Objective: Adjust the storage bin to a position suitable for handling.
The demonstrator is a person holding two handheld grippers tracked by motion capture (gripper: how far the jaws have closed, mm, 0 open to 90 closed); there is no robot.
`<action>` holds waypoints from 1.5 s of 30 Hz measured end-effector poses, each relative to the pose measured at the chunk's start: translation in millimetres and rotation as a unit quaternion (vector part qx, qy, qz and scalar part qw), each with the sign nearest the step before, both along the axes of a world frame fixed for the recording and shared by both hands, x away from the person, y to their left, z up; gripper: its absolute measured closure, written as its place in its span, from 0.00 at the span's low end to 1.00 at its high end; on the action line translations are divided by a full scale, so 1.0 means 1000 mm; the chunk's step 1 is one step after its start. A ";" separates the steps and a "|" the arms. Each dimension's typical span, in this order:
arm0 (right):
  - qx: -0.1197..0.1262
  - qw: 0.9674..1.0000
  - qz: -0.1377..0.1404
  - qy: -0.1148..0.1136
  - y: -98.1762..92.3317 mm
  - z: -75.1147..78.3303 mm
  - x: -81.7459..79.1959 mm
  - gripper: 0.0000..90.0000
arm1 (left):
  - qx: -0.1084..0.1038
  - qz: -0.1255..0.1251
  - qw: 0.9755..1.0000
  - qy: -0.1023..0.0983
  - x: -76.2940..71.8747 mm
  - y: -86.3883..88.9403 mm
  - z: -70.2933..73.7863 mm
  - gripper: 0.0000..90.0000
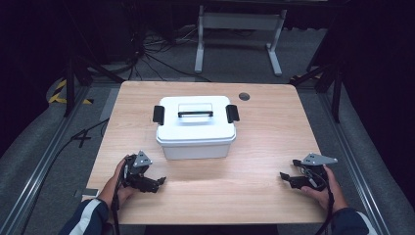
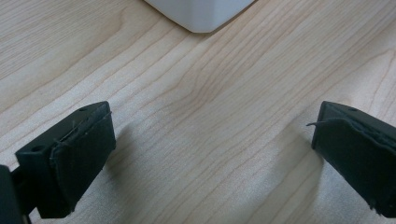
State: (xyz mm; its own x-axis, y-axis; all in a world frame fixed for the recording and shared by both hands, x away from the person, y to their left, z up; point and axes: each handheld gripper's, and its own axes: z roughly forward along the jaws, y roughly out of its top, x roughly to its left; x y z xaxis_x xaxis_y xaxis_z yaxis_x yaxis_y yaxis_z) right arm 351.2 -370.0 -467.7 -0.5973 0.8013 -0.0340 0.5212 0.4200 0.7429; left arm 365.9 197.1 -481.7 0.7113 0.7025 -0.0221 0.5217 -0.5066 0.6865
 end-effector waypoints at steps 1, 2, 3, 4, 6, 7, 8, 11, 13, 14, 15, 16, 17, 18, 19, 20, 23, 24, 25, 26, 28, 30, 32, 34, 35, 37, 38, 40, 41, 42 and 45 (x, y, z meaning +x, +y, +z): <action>0.000 1.000 0.000 0.000 0.000 0.000 0.000 0.23 | 0.000 -0.006 1.000 -0.003 0.001 0.001 0.000 0.00; -0.001 1.000 -0.001 0.003 0.000 0.000 0.001 0.22 | 0.001 -0.008 1.000 -0.002 0.001 0.002 0.000 0.00; -0.002 1.000 0.000 0.003 -0.001 0.000 0.001 0.21 | 0.000 -0.011 1.000 -0.002 0.001 0.002 0.000 0.00; 0.000 1.000 0.002 0.003 -0.001 0.000 0.001 0.21 | 0.000 -0.012 1.000 -0.004 0.002 0.003 -0.001 0.00; -0.004 1.000 0.004 0.003 -0.001 0.000 0.003 0.20 | 0.001 -0.013 1.000 -0.002 0.001 0.003 0.000 0.00; -0.003 1.000 0.002 0.003 -0.001 0.000 0.003 0.19 | 0.001 -0.014 1.000 -0.003 0.002 0.003 0.000 0.00; -0.003 1.000 0.002 0.003 -0.001 0.000 0.003 0.19 | 0.001 -0.014 1.000 -0.003 0.001 0.003 0.000 0.00; -0.002 1.000 -0.002 0.003 -0.001 0.000 0.002 0.19 | 0.003 -0.021 1.000 -0.004 0.001 0.005 0.000 0.00; -0.004 1.000 0.000 0.004 -0.002 0.000 0.002 0.19 | 0.004 -0.024 1.000 -0.004 0.001 0.005 0.000 0.00; -0.004 1.000 0.004 0.004 -0.003 0.000 0.002 0.19 | 0.004 -0.024 1.000 -0.004 0.001 0.005 0.000 0.00; -0.005 1.000 0.009 0.006 -0.004 0.000 0.002 0.19 | -0.001 -0.026 1.000 -0.003 0.002 0.005 -0.001 0.00; -0.005 1.000 0.009 0.006 -0.004 0.000 0.002 0.19 | 0.000 -0.030 1.000 -0.005 0.002 0.005 -0.001 0.00; -0.006 1.000 0.012 0.006 -0.004 0.001 0.002 0.19 | 0.001 -0.035 0.999 -0.005 0.003 0.006 0.000 0.00; -0.007 1.000 0.015 0.008 -0.005 0.001 0.003 0.18 | 0.001 -0.037 0.999 -0.005 0.003 0.006 0.000 0.00; -0.009 1.000 0.017 0.011 -0.005 0.001 0.003 0.18 | 0.004 -0.042 0.999 -0.008 0.004 0.007 0.000 0.00; -0.009 1.000 0.018 0.014 -0.005 0.002 0.003 0.18 | 0.003 -0.046 0.999 -0.004 0.004 0.007 0.000 0.00; -0.013 1.000 0.021 0.018 -0.006 0.003 0.003 0.18 | 0.002 -0.053 0.999 -0.008 0.006 0.008 -0.001 0.00; -0.014 0.999 0.022 0.020 -0.006 0.004 0.003 0.18 | 0.002 -0.054 0.999 -0.006 0.006 0.008 -0.001 0.00; -0.016 0.999 0.025 0.022 -0.007 0.004 0.003 0.18 | -0.001 -0.052 0.999 -0.005 0.006 0.008 -0.001 0.00; -0.016 0.999 0.025 0.022 -0.007 0.004 0.003 0.18 | -0.001 -0.053 0.999 -0.004 0.006 0.008 -0.001 0.00; -0.026 0.999 0.030 0.021 -0.006 0.005 0.004 0.19 | -0.001 -0.054 0.999 -0.004 0.006 0.008 -0.001 0.00; -0.035 0.998 0.037 0.023 -0.005 0.007 0.004 0.21 | 0.000 -0.055 0.998 -0.005 0.006 0.009 -0.001 0.00; -0.042 0.998 0.043 0.023 -0.004 0.010 0.004 0.25 | -0.001 -0.054 0.999 -0.004 0.006 0.008 -0.001 0.00; -0.042 0.998 0.047 0.023 -0.004 0.014 0.005 0.26 | -0.001 -0.054 0.999 -0.004 0.006 0.009 -0.001 0.00; -0.042 0.998 0.051 0.020 -0.003 0.016 0.005 0.28 | -0.001 -0.054 0.999 -0.004 0.006 0.008 -0.001 0.00; -0.053 0.997 0.058 0.018 -0.002 0.022 0.006 0.30 | -0.001 -0.055 0.999 -0.004 0.006 0.009 -0.001 0.00; -0.056 0.996 0.062 0.019 -0.002 0.024 0.007 0.31 | -0.001 -0.055 0.998 -0.004 0.007 0.009 -0.001 0.00; -0.063 0.995 0.070 0.016 -0.001 0.029 0.008 0.32 | -0.001 -0.055 0.998 -0.004 0.007 0.009 -0.001 0.00; -0.068 0.995 0.075 0.016 0.000 0.034 0.010 0.34 | -0.001 -0.055 0.998 -0.004 0.006 0.009 -0.001 0.00; -0.072 0.994 0.078 0.013 0.002 0.037 0.011 0.35 | -0.001 -0.055 0.998 -0.004 0.007 0.009 -0.001 0.00; -0.078 0.993 0.089 0.011 0.004 0.045 0.013 0.39 | -0.001 -0.055 0.998 -0.004 0.006 0.009 -0.001 0.00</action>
